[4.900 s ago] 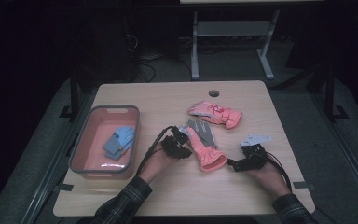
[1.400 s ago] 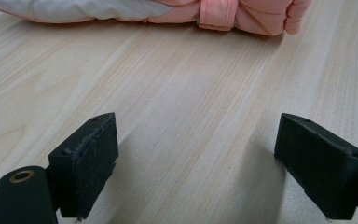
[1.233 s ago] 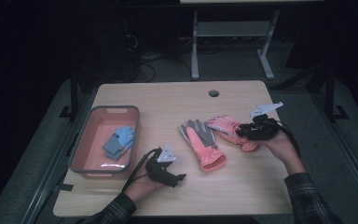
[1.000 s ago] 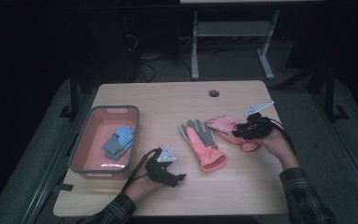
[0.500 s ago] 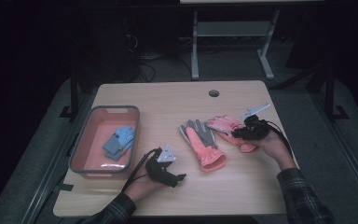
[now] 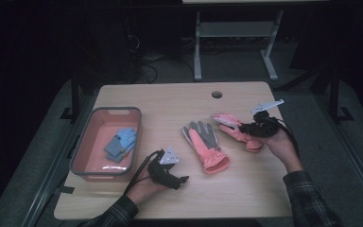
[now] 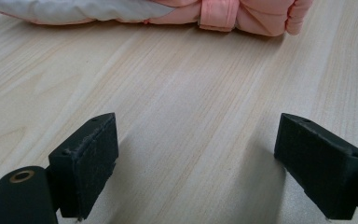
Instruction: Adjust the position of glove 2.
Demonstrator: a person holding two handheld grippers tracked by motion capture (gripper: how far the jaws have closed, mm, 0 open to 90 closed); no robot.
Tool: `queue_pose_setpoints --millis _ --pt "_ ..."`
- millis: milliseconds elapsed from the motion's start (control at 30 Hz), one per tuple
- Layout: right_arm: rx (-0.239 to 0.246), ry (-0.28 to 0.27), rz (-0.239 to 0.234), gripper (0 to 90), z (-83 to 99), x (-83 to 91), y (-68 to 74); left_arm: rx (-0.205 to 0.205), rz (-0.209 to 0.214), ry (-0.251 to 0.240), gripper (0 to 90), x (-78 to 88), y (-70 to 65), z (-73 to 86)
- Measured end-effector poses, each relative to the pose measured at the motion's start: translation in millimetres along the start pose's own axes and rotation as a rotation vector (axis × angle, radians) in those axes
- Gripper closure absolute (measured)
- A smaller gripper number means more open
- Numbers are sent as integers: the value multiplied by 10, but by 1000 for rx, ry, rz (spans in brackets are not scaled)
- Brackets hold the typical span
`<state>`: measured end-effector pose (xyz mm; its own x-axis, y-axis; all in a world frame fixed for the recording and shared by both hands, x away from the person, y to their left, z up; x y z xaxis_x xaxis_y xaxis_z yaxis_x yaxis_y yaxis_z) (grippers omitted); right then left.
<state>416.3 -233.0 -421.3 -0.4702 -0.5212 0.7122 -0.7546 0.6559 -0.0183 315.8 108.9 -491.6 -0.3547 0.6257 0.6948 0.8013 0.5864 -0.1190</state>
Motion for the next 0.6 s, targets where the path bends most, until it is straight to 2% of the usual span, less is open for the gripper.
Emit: queue_pose_setpoints --millis 133,200,233,300,400,467,500,600 --pt "13 -22 8 845 -84 71 52 2 -1 6 127 1 -2 -5" --pt "17 -29 8 845 -119 100 83 5 -22 19 149 15 -1 -26" --pt "21 -35 7 844 -126 104 90 -4 -25 21 195 35 -1 -49" --pt "29 -36 6 844 -143 116 106 -12 -29 -3 354 74 -9 -105" --pt "27 -39 10 845 -160 129 119 -2 -10 -39 618 106 -20 -216" --pt "35 -41 9 845 -173 138 120 -8 16 -46 841 95 -34 -300" --pt "35 -40 10 845 -177 142 124 -4 35 -44 893 74 -49 -331" --pt "30 -44 9 844 -192 149 136 -23 49 -21 896 -51 -108 -392"
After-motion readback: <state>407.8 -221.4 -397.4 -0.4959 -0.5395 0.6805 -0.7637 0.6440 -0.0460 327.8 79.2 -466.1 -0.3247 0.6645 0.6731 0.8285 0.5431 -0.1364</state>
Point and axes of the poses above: each handheld gripper's, and its own axes: x roughly backward along the jaws, z roughly out of its underside, y roughly to its left, the point moved 2 cm from there along -x, roughly forward along the jaws, and after that the axes turned 9 degrees about x, right-handed, at the moved point
